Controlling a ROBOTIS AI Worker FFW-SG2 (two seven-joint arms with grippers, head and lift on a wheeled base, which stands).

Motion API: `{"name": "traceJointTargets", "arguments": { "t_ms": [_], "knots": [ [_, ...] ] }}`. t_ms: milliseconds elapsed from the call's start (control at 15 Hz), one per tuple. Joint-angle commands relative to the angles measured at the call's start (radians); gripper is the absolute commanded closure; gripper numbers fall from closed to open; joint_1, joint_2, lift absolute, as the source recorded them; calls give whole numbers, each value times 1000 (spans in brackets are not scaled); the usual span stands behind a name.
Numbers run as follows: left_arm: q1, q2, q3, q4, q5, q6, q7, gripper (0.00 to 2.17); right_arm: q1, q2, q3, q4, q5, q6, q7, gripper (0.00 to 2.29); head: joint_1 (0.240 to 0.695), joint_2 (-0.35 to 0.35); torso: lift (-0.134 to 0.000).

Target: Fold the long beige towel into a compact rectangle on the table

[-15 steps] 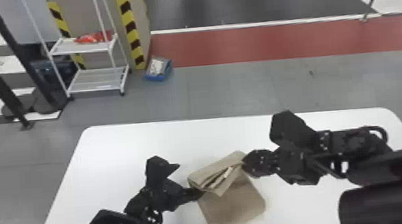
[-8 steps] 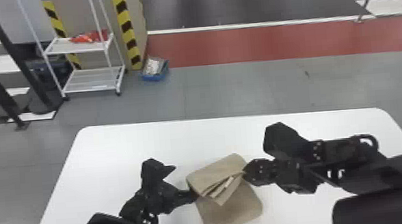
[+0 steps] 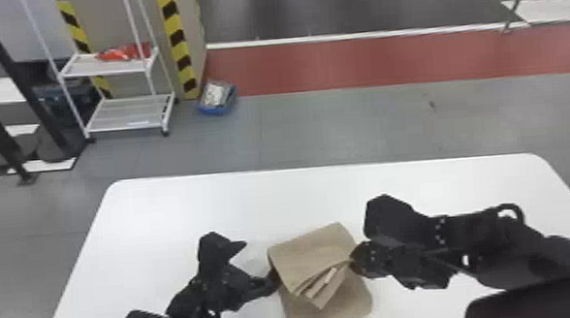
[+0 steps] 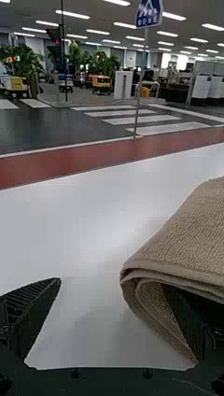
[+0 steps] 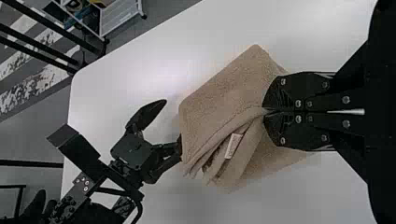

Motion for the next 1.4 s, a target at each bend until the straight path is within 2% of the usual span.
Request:
{"name": "traceJointTargets", "arguments": {
  "t_ms": [0, 200, 467, 733, 1333],
  "knots": [
    [4, 0, 0, -3, -1, -2, 0, 80, 6, 1, 16, 8, 45, -3, 3, 1474, 695, -2, 0],
    [6, -2, 0, -3, -4, -2, 0, 80, 18, 0, 33, 25, 87, -3, -6, 1474, 695, -5, 0],
    [7, -2, -15, -3, -7, -2, 0, 80, 41, 0, 41, 40, 105, -19, -14, 1470, 695, -10, 0],
    [6, -2, -18, -3, -7, -2, 0, 80, 41, 1, 65, 94, 131, -31, -57, 1470, 695, -15, 0],
    [4, -2, -20, -3, -12, -2, 2, 83, 44, 0, 91, 125, 180, -28, -55, 1403, 695, -4, 0]
  ]
}}
